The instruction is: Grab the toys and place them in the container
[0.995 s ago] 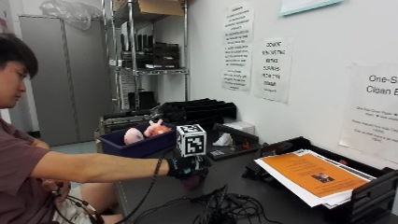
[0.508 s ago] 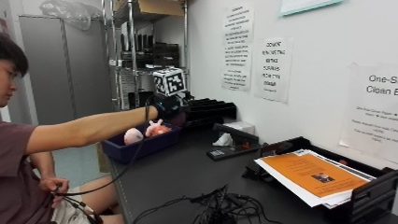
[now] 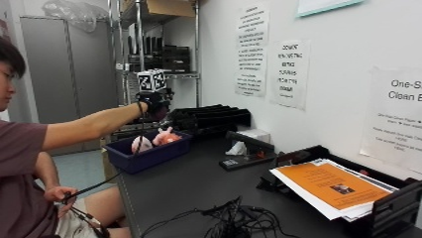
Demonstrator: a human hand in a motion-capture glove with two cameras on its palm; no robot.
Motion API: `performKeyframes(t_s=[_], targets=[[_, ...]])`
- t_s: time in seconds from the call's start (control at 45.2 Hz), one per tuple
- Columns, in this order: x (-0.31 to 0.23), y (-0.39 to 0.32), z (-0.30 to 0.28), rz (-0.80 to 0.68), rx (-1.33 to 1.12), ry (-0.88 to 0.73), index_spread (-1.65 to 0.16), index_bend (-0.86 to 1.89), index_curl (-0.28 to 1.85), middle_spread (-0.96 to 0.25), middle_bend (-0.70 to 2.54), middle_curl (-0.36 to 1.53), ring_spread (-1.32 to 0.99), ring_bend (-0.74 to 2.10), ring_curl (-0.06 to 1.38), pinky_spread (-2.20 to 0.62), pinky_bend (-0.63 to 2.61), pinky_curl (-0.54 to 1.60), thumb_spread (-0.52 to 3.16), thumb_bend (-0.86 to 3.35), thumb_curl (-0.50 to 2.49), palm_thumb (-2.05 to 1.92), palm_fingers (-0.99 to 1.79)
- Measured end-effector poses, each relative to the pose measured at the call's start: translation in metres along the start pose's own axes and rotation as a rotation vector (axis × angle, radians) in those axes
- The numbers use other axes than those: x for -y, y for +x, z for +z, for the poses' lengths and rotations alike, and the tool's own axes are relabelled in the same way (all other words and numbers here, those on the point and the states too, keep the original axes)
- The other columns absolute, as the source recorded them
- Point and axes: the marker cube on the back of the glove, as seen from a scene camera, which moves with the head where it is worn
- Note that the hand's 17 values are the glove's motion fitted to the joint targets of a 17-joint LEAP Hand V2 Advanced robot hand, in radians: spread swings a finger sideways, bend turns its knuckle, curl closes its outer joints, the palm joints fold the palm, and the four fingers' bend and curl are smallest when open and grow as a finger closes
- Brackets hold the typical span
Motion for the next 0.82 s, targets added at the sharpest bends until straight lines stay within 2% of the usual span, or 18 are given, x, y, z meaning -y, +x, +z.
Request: performKeyframes(t_s=[0.088, 0.155, 0.221, 0.265, 0.309, 0.332, 0.376, 0.464, 0.575, 0.707, 0.818], targets=[[0.006, -0.022, 0.008, -0.050, 0.037, -0.009, -0.32, 0.72, 0.75, -0.26, 1.10, 0.90, -0.38, 1.30, 0.68, -0.34, 1.06, 0.51, 0.64, 0.00, 0.86, 0.63, 0.89], [0.001, -0.029, 0.009, -0.148, 0.171, 0.016, -0.33, 0.70, 0.77, -0.26, 1.09, 0.90, -0.38, 1.31, 0.69, -0.34, 1.05, 0.51, 0.65, -0.02, 0.86, 0.62, 0.85], [-0.008, -0.026, 0.015, -0.177, 0.211, -0.089, -0.32, 0.61, 0.78, -0.27, 1.06, 0.90, -0.37, 1.35, 0.69, -0.33, 1.05, 0.51, 0.70, -0.03, 0.84, 0.58, 0.77], [-0.015, -0.016, 0.024, -0.089, 0.121, -0.248, -0.29, 0.43, 0.75, -0.27, 0.95, 0.86, -0.36, 1.29, 0.68, -0.31, 1.04, 0.52, 0.87, -0.12, 0.76, 0.37, 0.35], [-0.021, -0.009, 0.032, -0.018, 0.049, -0.389, -0.26, 0.31, 0.76, -0.26, 0.86, 0.83, -0.34, 1.26, 0.70, -0.27, 1.11, 0.56, 0.95, -0.13, 0.70, 0.26, 0.06], [-0.023, -0.006, 0.035, -0.001, 0.031, -0.440, -0.23, 0.17, 0.71, -0.21, 0.67, 0.77, -0.29, 1.17, 0.68, -0.22, 1.22, 0.59, 0.96, -0.16, 0.67, 0.16, -0.32], [-0.026, -0.002, 0.038, 0.005, 0.019, -0.488, -0.20, 0.06, 0.64, -0.16, 0.54, 0.72, -0.24, 1.05, 0.63, -0.17, 1.25, 0.55, 0.98, -0.14, 0.62, 0.06, -0.42], [-0.027, 0.004, 0.038, -0.014, 0.058, -0.412, -0.16, 0.01, 0.48, -0.07, 0.35, 0.63, -0.16, 0.82, 0.53, -0.09, 1.24, 0.50, 1.01, -0.09, 0.56, -0.04, -0.43], [-0.023, 0.010, 0.036, 0.024, 0.120, -0.304, -0.14, 0.03, 0.40, 0.00, 0.24, 0.57, -0.09, 0.69, 0.45, -0.03, 1.17, 0.47, 1.05, -0.08, 0.50, -0.08, -0.36], [-0.013, 0.002, 0.038, 0.041, 0.036, -0.374, -0.13, 0.04, 0.34, 0.03, 0.18, 0.53, -0.05, 0.61, 0.41, 0.01, 1.08, 0.43, 1.08, -0.07, 0.43, -0.09, -0.30], [-0.020, 0.003, 0.037, 0.010, 0.041, -0.356, -0.13, 0.06, 0.30, 0.04, 0.17, 0.50, -0.03, 0.59, 0.40, 0.02, 1.03, 0.40, 1.10, -0.07, 0.39, -0.08, -0.24]])
